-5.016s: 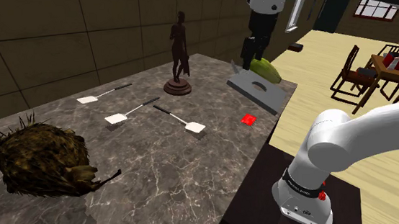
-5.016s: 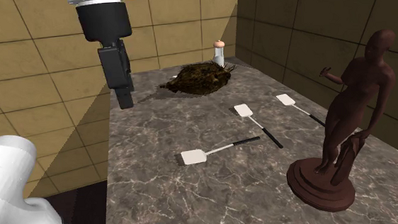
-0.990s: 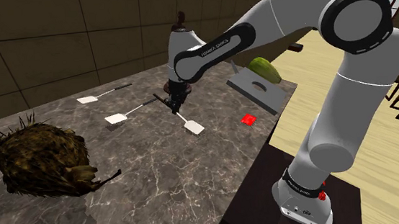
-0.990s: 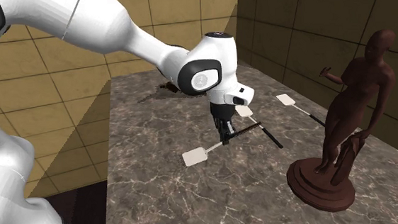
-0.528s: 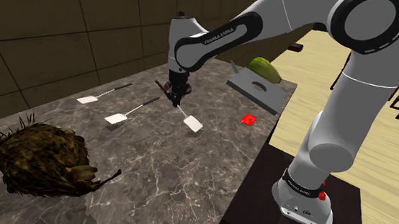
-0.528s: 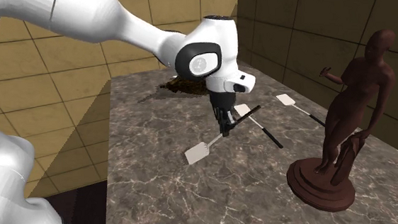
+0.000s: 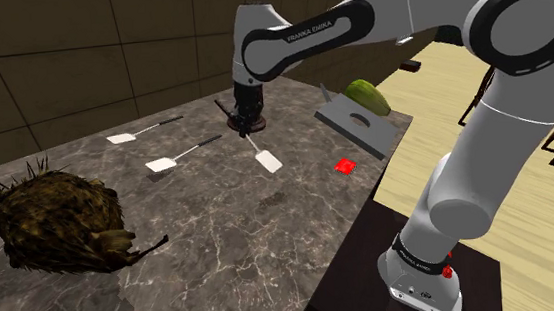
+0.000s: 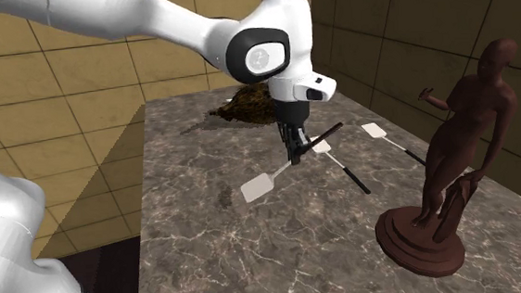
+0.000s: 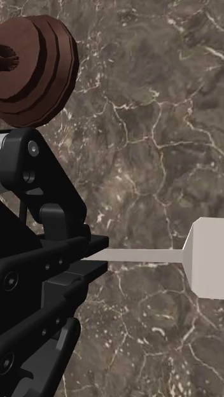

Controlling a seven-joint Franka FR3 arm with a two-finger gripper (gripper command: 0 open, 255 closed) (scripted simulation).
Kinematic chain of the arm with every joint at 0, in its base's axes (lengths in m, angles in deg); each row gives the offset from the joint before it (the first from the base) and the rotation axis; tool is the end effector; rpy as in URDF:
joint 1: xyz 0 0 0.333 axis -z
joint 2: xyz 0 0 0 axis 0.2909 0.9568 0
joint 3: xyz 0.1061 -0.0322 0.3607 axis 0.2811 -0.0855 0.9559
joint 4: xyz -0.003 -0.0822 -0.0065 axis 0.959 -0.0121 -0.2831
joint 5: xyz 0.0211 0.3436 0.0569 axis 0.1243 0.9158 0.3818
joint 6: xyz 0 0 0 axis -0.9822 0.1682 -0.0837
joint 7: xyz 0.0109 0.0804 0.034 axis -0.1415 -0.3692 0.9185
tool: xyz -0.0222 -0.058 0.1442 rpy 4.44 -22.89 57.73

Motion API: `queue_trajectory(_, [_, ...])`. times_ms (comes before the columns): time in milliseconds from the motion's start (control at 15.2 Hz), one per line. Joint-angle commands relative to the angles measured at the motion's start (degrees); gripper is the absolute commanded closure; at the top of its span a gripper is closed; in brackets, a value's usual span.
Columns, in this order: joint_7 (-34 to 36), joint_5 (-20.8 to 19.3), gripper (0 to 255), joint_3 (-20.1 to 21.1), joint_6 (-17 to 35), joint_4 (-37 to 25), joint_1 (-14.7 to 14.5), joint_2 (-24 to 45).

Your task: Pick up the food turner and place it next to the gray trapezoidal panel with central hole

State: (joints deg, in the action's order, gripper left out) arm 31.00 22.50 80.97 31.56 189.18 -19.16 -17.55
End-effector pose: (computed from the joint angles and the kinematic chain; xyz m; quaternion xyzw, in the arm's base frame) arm 0.5106 0.0777 0.4769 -0.9994 -0.0054 -0.0334 0.0004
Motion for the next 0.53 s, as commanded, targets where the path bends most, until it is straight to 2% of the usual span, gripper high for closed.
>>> queue_trajectory(0, [0.0,0.1,255,0.0,-1.4,-1.0,0.0,-0.4])
queue_trajectory(462, [-0.2,0.2,255,0.0,-6.7,-5.0,0.0,-1.7])
